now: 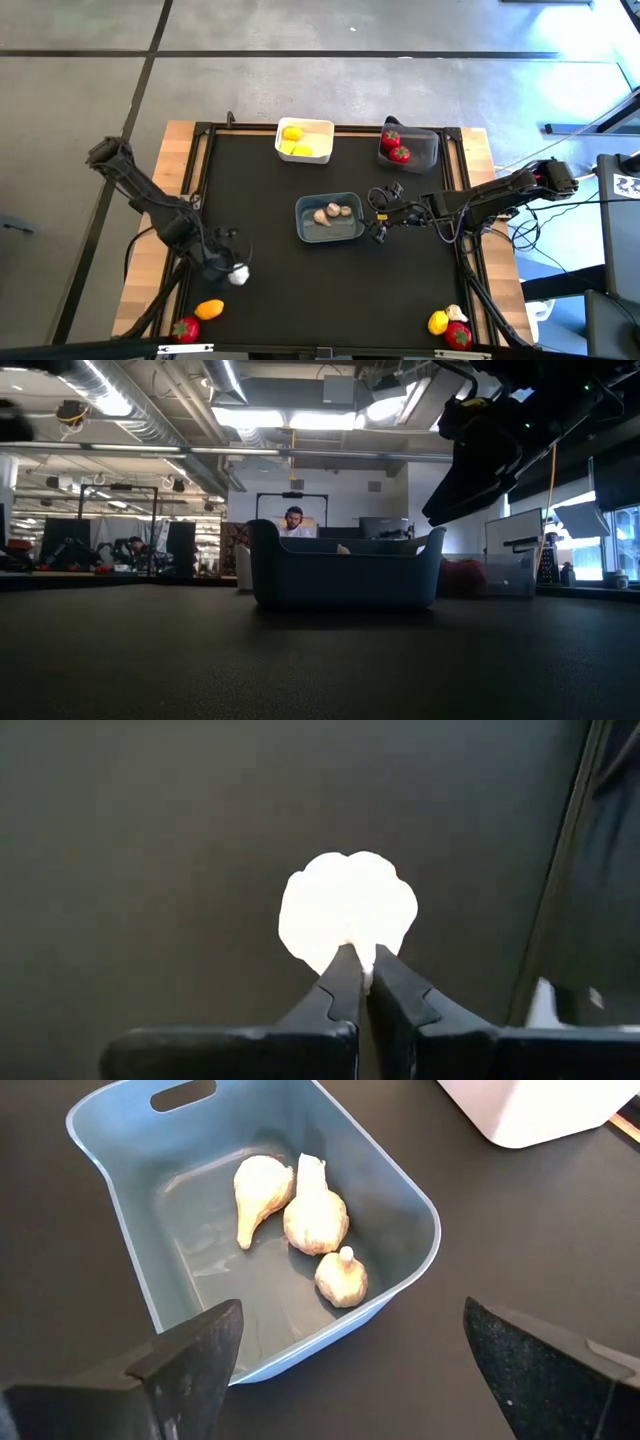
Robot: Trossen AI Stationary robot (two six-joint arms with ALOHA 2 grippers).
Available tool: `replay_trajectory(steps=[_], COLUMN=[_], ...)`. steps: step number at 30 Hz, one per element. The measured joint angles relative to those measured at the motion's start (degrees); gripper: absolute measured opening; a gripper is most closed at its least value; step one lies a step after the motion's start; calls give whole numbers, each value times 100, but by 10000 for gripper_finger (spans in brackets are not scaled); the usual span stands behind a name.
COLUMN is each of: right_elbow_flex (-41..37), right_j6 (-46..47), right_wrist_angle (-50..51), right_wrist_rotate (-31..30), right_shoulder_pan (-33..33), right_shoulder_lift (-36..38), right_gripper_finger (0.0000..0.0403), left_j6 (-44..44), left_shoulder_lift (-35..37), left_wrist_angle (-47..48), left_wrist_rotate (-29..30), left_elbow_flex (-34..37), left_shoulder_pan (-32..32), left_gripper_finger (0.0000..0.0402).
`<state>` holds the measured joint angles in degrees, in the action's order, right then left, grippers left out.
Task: Sort produce into baskets
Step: Put the white garlic into the blue bin
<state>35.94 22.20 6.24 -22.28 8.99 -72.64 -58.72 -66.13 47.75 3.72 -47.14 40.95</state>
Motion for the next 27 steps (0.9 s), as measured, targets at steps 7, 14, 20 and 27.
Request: replay_trajectory(steps=[7, 14, 20, 27], right_elbow_flex=[0, 0, 0, 0], right_j6=[2, 3, 43, 48], right_wrist_angle=[-7, -13, -20, -22], right_wrist_rotate=[0, 1, 0, -4], right_shoulder_pan=[0, 0, 0, 0], right_shoulder_lift=[0, 0, 0, 0], right_gripper_finger=[376, 376, 376, 376], left_j6=[1655, 3267, 4241, 4819], left_shoulder_lift=[2, 0, -118, -654], left_wrist_angle=[-348, -1569, -2420, -2995], left_wrist_rotate=[1200, 1359, 1364, 1310], left_elbow_flex=[-194, -201, -203, -294], left_shoulder_pan=[-715, -1640, -2332, -2910], left_gripper_finger=[4, 9, 7, 10])
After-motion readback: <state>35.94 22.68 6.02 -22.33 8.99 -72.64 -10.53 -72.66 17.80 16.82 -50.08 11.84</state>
